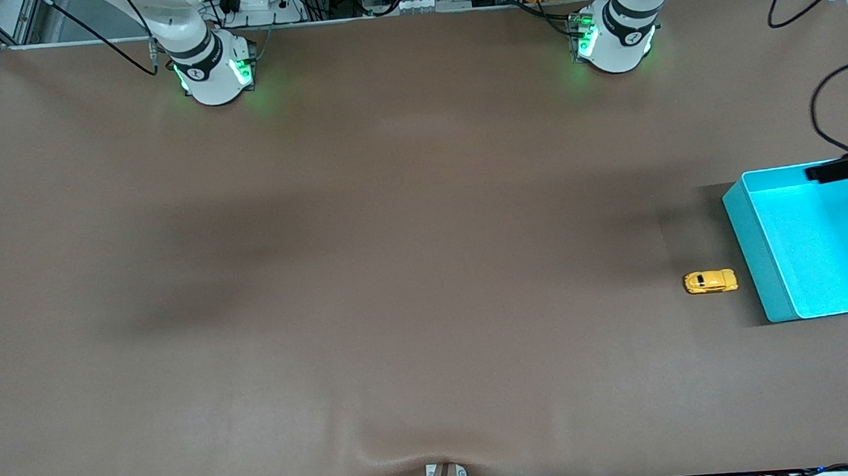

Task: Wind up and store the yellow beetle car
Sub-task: 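Lower the left gripper toward the car beside the turquoise box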

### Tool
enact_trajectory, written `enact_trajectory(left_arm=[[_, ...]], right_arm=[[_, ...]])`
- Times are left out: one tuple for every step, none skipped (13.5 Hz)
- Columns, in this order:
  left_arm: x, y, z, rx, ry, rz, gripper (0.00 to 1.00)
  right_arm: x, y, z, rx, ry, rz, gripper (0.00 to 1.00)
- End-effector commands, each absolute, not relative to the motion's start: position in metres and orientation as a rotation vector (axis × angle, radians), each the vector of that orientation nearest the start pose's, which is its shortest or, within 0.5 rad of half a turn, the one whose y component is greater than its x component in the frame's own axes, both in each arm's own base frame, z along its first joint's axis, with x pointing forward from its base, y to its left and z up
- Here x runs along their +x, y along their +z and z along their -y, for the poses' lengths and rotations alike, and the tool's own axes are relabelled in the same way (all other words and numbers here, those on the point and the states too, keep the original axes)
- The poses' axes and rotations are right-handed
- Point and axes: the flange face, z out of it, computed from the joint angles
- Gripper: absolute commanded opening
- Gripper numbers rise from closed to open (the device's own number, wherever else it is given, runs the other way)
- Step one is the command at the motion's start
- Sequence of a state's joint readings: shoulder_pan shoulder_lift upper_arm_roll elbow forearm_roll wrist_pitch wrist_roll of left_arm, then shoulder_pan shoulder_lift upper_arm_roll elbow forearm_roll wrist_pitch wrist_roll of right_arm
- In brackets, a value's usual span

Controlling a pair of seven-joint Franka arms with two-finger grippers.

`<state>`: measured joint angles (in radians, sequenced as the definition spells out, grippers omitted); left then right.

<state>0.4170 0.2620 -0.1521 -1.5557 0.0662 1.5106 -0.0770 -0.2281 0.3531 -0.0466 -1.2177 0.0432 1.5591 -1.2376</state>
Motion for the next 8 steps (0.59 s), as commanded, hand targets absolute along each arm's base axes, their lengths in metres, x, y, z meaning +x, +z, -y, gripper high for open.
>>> enact_trajectory(left_arm=[[0.595,0.457,-0.173,-3.050,0.469,0.510,1.00],[0.600,0.445,-0.185,-3.057,0.465,0.538,1.00],[0.607,0.425,-0.188,-3.052,0.490,0.566,1.00],[0.613,0.409,-0.189,-3.053,0.499,0.567,1.00],[0.619,0.405,-0.187,-3.054,0.472,0.572,1.00],[0.625,0.398,-0.177,-3.037,0.458,0.612,1.00],[0.633,0.391,-0.164,-3.000,0.441,0.679,1.00],[0.639,0.384,-0.159,-2.959,0.413,0.729,1.00]], right_arm=[[0.639,0.602,0.137,-2.834,-0.062,1.304,1.00],[0.637,0.608,0.132,-2.866,-0.068,1.212,1.00],[0.635,0.617,0.122,-2.903,-0.087,1.116,1.00],[0.633,0.629,0.098,-2.934,-0.107,1.052,1.00],[0.635,0.632,0.077,-2.959,-0.109,0.990,1.00],[0.632,0.641,0.069,-2.974,-0.134,0.914,1.00],[0.626,0.649,0.062,-3.004,-0.136,0.773,1.00],[0.624,0.653,0.044,-3.032,-0.118,0.636,1.00]])
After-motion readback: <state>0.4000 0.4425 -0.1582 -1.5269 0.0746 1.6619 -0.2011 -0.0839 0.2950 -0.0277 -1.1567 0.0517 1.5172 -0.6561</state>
